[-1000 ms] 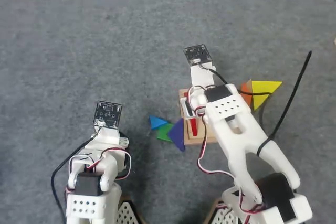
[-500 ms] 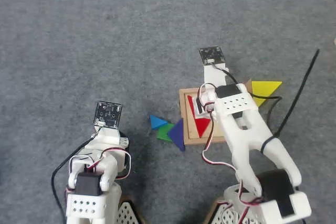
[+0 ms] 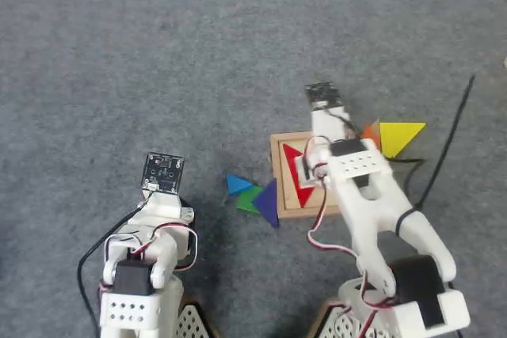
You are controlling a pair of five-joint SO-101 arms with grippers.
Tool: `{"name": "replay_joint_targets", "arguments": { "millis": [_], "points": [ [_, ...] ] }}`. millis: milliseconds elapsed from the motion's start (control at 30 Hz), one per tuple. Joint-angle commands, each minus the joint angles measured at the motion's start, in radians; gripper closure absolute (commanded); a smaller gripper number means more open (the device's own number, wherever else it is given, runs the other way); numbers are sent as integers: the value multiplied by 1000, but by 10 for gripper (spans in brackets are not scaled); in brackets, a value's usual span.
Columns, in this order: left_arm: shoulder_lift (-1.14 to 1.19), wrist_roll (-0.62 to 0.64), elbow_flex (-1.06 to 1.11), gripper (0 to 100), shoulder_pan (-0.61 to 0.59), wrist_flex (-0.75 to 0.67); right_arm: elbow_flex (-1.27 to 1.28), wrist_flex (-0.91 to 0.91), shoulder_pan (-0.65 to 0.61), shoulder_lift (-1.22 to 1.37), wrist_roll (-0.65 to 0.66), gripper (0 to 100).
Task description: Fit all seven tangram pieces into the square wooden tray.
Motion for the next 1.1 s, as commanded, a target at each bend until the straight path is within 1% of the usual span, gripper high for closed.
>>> {"name": "replay_joint_targets", "arguments": {
  "millis": [0,133,300,567,733,933,1067],
  "points": [
    [-20,-8,-12,985,-6,6,-26,-35,-64,54,15,842],
    [-20,-8,-12,985,-6,6,-74,-44,-91,131,15,842],
    [-20,-8,-12,985,-6,6,-95,-50,-101,134,14,843],
    [-20,-8,-12,985,-6,6,-95,-50,-229,134,15,843],
    [-20,-8,-12,985,-6,6,-95,-50,-254,124,15,843],
    [-20,-8,-12,985,-6,6,-80,-2,-246,-41,15,843],
    [-20,-8,-12,985,-6,6,-77,88,-182,-219,15,840]
  ]
}}
